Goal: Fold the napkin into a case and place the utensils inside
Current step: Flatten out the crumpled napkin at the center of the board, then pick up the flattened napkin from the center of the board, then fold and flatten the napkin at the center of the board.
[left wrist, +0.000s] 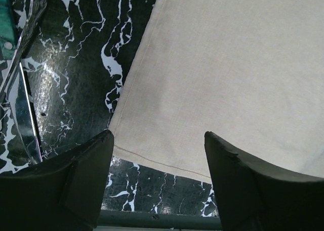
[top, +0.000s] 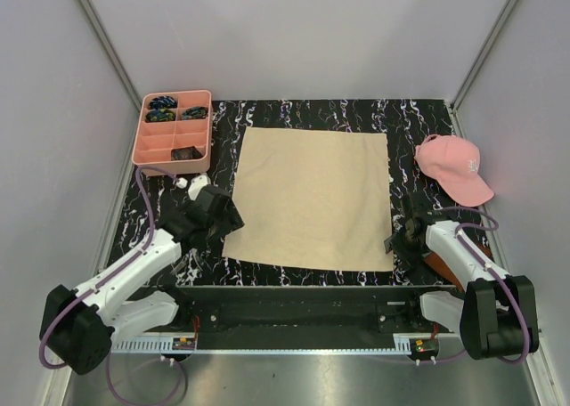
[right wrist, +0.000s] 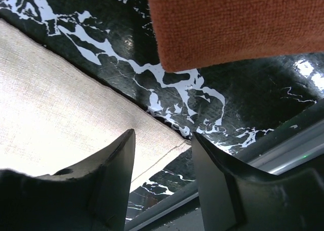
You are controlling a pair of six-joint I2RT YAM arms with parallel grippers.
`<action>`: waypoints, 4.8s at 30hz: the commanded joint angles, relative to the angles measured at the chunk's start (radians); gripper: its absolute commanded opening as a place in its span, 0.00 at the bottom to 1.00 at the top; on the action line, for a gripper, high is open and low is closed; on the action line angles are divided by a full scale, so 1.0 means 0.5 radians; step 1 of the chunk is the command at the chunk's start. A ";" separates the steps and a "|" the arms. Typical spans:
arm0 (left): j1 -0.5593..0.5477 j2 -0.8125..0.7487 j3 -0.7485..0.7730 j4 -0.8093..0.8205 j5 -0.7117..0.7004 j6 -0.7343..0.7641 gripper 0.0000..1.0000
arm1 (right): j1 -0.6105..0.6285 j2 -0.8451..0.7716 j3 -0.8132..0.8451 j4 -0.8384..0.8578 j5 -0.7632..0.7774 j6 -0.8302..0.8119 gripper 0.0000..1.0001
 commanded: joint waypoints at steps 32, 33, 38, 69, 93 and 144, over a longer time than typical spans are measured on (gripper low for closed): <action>0.354 0.464 -0.047 -0.057 0.198 -0.232 0.73 | -0.004 0.003 0.022 0.076 0.000 0.116 0.00; 0.351 0.470 -0.060 -0.048 0.201 -0.239 0.73 | -0.001 -0.025 0.019 0.094 -0.021 0.097 0.00; 0.339 0.504 -0.093 -0.029 0.232 -0.232 0.73 | -0.004 -0.117 0.016 0.134 -0.037 0.057 0.00; 0.001 0.544 -0.259 0.096 0.122 -0.506 0.35 | -0.001 -0.145 -0.015 0.193 -0.074 0.088 0.00; -0.204 0.406 -0.026 -0.305 -0.102 -0.407 0.47 | -0.001 -0.194 -0.003 0.242 -0.110 0.008 0.00; -0.223 -0.901 1.268 0.234 0.483 0.807 0.00 | -0.001 -1.516 1.555 0.094 -0.718 -1.225 0.00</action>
